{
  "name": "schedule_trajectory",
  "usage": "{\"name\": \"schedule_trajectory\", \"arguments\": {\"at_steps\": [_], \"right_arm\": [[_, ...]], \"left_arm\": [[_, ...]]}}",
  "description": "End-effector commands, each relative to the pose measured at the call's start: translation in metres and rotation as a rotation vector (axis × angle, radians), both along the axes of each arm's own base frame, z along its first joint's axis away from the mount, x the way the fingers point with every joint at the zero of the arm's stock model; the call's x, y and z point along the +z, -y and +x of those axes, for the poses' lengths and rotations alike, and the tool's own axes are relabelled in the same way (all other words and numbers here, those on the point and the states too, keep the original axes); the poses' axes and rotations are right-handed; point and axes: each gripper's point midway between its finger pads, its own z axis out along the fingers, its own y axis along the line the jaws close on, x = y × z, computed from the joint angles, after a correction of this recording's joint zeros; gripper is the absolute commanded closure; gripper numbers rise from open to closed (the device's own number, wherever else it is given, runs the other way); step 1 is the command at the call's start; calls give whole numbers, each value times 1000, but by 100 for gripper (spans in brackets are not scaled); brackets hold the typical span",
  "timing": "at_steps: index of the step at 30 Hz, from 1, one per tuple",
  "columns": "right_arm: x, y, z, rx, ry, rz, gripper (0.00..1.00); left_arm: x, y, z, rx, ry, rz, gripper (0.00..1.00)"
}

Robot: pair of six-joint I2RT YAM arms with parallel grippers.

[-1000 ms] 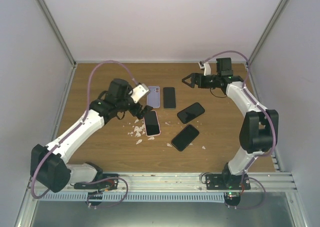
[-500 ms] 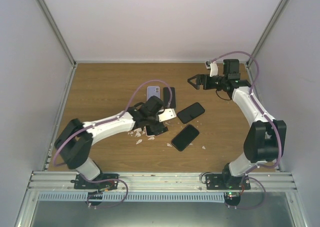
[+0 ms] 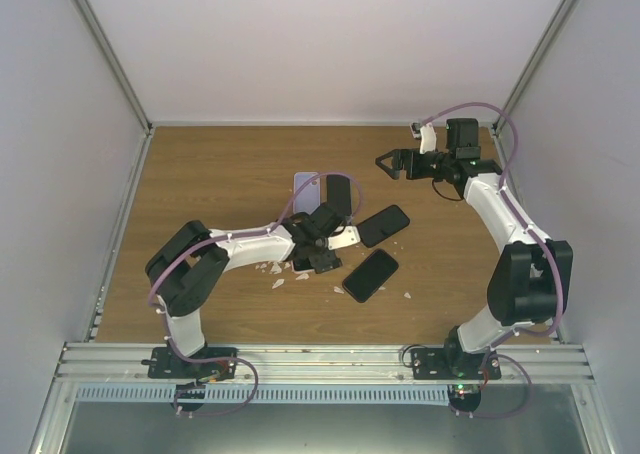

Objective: Take the phone out of the phone case
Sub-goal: Pick up the phone at the center of the board.

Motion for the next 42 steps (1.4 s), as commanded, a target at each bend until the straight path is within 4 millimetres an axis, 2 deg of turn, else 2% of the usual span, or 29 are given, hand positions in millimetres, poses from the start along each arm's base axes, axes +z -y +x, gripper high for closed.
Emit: {"name": "schedule_trajectory", "arguments": {"at_steps": [1, 9, 19, 24, 29, 37, 42], "right_arm": [[-4, 0, 1, 10, 10, -2, 0], [-5, -1, 1, 15, 4, 5, 0], [-5, -1, 0, 16, 5, 11, 0], [-7, -2, 1, 20, 0, 16, 0], [-7, -3, 0, 22, -3, 20, 1], [-6, -3, -1, 26, 0, 20, 0], [-6, -4, -1, 30, 0, 22, 0]], "left_arm": [[2, -1, 13, 24, 78, 14, 1], [-10, -40, -6, 53, 49, 82, 1], [-3, -93, -28, 130, 18, 91, 1], [-4, -123, -28, 219, -46, 55, 1], [-6, -151, -14, 341, -138, -7, 1], [-21, -158, -10, 391, -311, -94, 1], [-25, -156, -2, 368, -339, -119, 1]]}}
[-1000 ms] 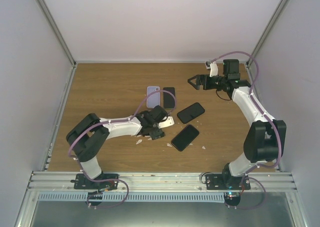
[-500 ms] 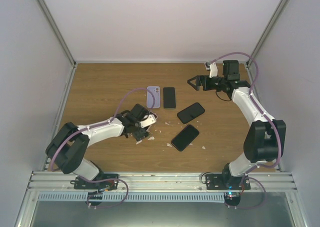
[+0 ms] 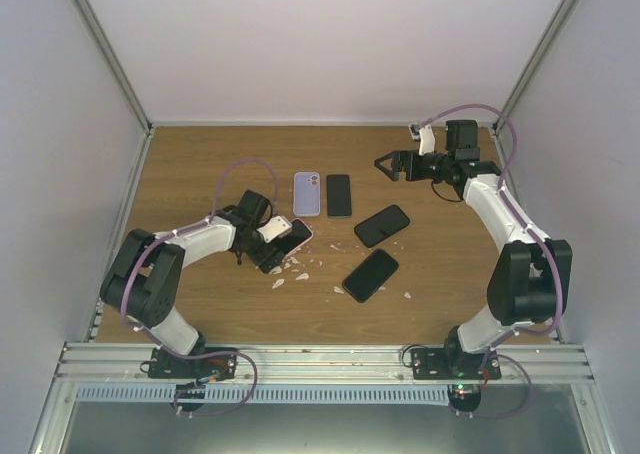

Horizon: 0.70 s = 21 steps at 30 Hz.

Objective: Take the phone out of the phone case
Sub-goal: Pick up the phone at the center of the board.

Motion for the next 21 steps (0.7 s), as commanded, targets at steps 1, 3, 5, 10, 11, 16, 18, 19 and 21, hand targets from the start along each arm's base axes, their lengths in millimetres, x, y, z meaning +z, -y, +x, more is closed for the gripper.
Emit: {"name": "schedule_trajectory", "arguments": {"at_steps": [1, 3, 5, 10, 11, 16, 18, 19, 21], "right_arm": [[-3, -1, 2, 12, 7, 8, 0], [-4, -1, 2, 12, 5, 8, 0], [-4, -1, 2, 13, 3, 8, 0], [-5, -1, 3, 14, 2, 8, 0], [-4, -1, 3, 15, 5, 8, 0], [-3, -2, 2, 21, 10, 8, 0], [-3, -3, 1, 29, 9, 13, 0], [-1, -4, 0, 34, 14, 16, 1], [1, -5, -1, 44, 23, 19, 1]], "left_arm": [[5, 11, 12, -29, -10, -67, 1], [6, 14, 17, -37, -8, -69, 1], [6, 17, 22, -41, -7, -70, 1], [-5, 23, 21, -80, -21, -39, 1], [-8, 22, 21, -85, -16, -20, 2], [-17, 16, 14, -116, -2, 50, 11], [-15, 16, 9, -128, -17, 44, 19], [-13, 18, 6, -139, -26, 32, 23], [-6, 21, -2, -163, -34, 5, 28]]}}
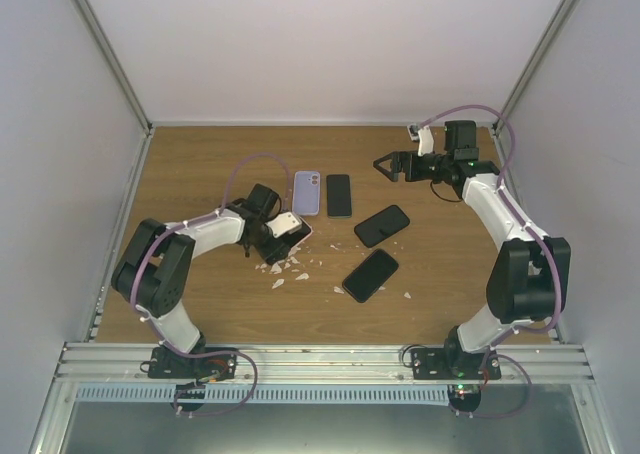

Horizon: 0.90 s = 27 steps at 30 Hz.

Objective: Take the phone out of the phone case
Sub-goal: Pick up the phone at the center of the board.

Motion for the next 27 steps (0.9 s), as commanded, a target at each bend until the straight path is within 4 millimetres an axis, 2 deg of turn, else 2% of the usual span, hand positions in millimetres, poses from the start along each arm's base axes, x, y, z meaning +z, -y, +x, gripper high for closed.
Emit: {"name": "schedule_trajectory", "arguments": {"at_steps": [1, 7, 14, 16, 21, 27], "right_arm": [[6, -3, -2, 36, 36, 13, 0], [9, -9, -13, 86, 54, 41, 0], [7, -15, -22, 136, 43, 62, 1], [6, -16, -22, 144, 37, 63, 0], [1, -22, -26, 162, 24, 63, 0], [-2, -26, -28, 173, 18, 60, 0]], "left_arm": [[-1, -2, -23, -78, -37, 8, 30], [24, 9, -48, -248, 40, -31, 43], [49, 25, -57, -398, 165, -46, 55], [53, 28, -61, -444, 194, -38, 55], [45, 30, -69, -500, 177, -18, 57], [35, 40, -70, -504, 141, -63, 56]]}}
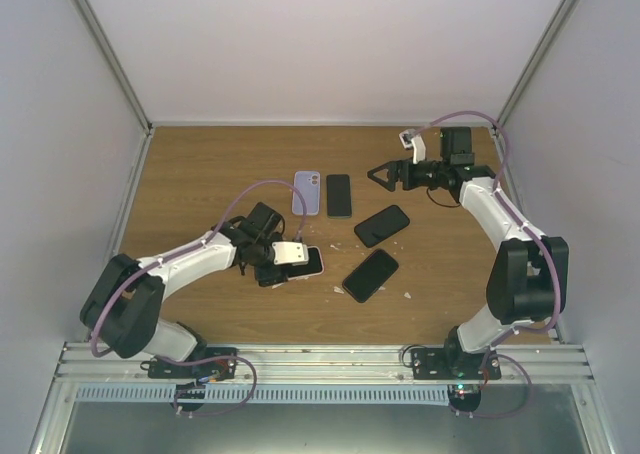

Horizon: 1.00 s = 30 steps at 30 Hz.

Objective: Take the phone out of the phone case
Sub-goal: Pick up the phone at the center of the board.

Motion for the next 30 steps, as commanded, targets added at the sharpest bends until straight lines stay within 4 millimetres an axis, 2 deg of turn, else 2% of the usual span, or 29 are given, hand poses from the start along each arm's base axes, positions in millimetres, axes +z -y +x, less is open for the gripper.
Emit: {"name": "schedule_trajectory", "arguments": {"at_steps": [1, 6, 8, 12, 17, 21, 26, 30], "right_arm": [[4, -6, -5, 32, 22, 4, 0], [4, -5, -6, 29, 21, 3, 0], [5, -5, -7, 30, 24, 2, 0], [3, -5, -8, 24, 21, -1, 0], [0, -4, -8, 17, 16, -5, 0], [0, -3, -7, 11, 18, -11, 0], [-2, -2, -7, 9, 15, -13, 0], [-5, -5, -11, 20, 3, -9, 0]], "left_arm": [[-4, 17, 4, -44, -1, -62, 56], [-19, 17, 11, -16, -18, -34, 51], [-25, 16, 16, 1, -17, -13, 42], [-32, 14, 21, 38, -29, 29, 19], [-43, 14, 17, 45, -36, 83, 2], [-52, 11, 12, 52, -44, 135, 2], [-53, 12, 11, 54, -58, 140, 22], [-34, 19, 18, 36, -13, 101, 34]]}}
